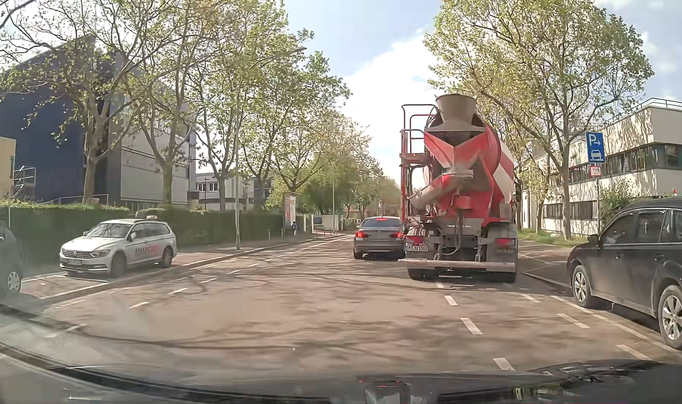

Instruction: Follow the waypoints while adhering to traffic rules and regulations

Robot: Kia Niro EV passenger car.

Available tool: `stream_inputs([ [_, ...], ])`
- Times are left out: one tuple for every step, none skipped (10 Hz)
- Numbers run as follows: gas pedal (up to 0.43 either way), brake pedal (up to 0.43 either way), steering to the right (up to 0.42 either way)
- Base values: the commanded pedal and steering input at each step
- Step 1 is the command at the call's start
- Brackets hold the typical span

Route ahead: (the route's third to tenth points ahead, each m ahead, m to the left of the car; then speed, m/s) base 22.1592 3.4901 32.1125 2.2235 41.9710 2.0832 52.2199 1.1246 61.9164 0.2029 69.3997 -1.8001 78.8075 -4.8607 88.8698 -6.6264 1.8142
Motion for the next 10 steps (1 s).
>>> stream_inputs([
  [0.0, 0.0, 0.034],
  [0.0, 0.0, 0.033],
  [0.0, 0.0, 0.033],
  [0.0, 0.024, 0.033],
  [0.0, 0.055, 0.031],
  [0.0, 0.091, 0.03],
  [0.0, 0.116, 0.03],
  [0.0, 0.122, 0.03],
  [0.0, 0.128, 0.028],
  [0.0, 0.14, 0.026],
])
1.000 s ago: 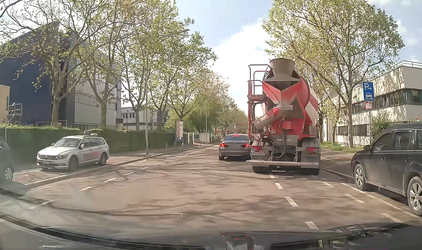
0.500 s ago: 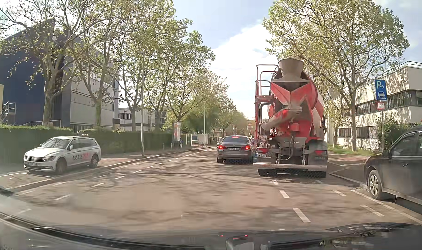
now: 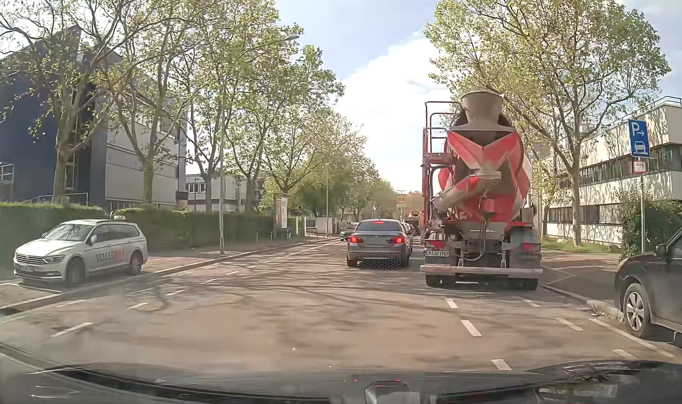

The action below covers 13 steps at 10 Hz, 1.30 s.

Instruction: Follow the waypoints while adhering to traffic rules and regulations

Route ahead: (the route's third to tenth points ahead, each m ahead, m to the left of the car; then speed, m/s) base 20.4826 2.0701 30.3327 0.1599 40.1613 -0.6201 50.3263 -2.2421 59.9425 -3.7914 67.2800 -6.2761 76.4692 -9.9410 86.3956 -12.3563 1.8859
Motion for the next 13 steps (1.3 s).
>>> stream_inputs([
  [0.0, 0.152, 0.026],
  [0.0, 0.177, 0.026],
  [0.0, 0.183, 0.026],
  [0.0, 0.189, 0.026],
  [0.0, 0.195, 0.026],
  [0.0, 0.195, 0.025],
  [0.0, 0.195, 0.025],
  [0.0, 0.201, 0.025],
  [0.0, 0.195, 0.025],
  [0.0, 0.201, 0.025],
  [0.0, 0.201, 0.025],
  [0.0, 0.195, 0.026],
  [0.0, 0.201, 0.029],
])
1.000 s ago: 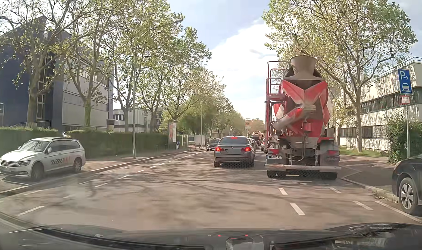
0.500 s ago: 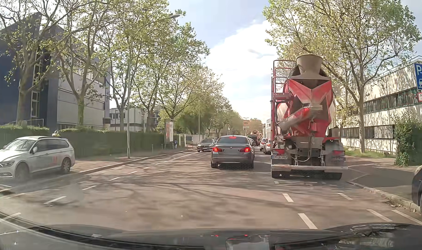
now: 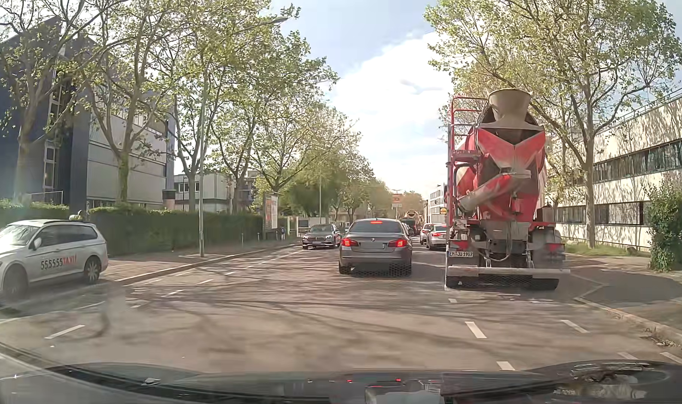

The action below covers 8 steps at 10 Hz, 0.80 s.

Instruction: Follow the waypoints while adhering to traffic rules and regulations

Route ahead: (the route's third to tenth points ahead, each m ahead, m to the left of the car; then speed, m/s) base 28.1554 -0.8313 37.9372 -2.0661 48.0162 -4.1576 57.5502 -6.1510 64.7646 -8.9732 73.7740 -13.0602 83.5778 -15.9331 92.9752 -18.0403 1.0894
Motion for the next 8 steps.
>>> stream_inputs([
  [0.0, 0.201, 0.034],
  [0.0, 0.201, 0.036],
  [0.0, 0.201, 0.037],
  [0.0, 0.201, 0.038],
  [0.0, 0.201, 0.038],
  [0.0, 0.207, 0.038],
  [0.0, 0.207, 0.038],
  [0.0, 0.201, 0.037],
])
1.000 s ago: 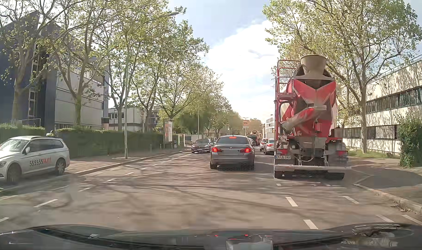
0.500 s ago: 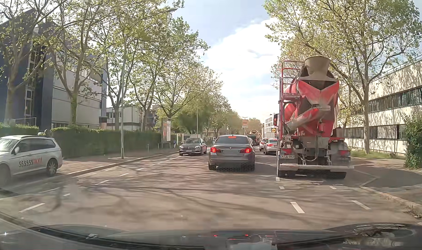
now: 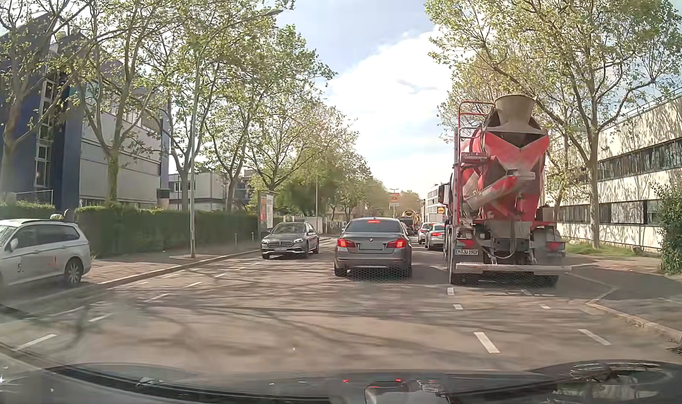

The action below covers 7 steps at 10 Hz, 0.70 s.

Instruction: Follow the waypoints while adhering to traffic rules and regulations

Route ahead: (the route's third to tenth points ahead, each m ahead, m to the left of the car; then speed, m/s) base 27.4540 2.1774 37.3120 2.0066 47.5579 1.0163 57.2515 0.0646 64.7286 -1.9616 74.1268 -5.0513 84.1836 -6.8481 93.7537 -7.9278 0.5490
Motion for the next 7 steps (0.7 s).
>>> stream_inputs([
  [0.0, 0.207, 0.037],
  [0.0, 0.207, 0.037],
  [0.0, 0.207, 0.036],
  [0.0, 0.207, 0.036],
  [0.0, 0.207, 0.036],
  [0.0, 0.207, 0.036],
  [0.0, 0.207, 0.036],
])
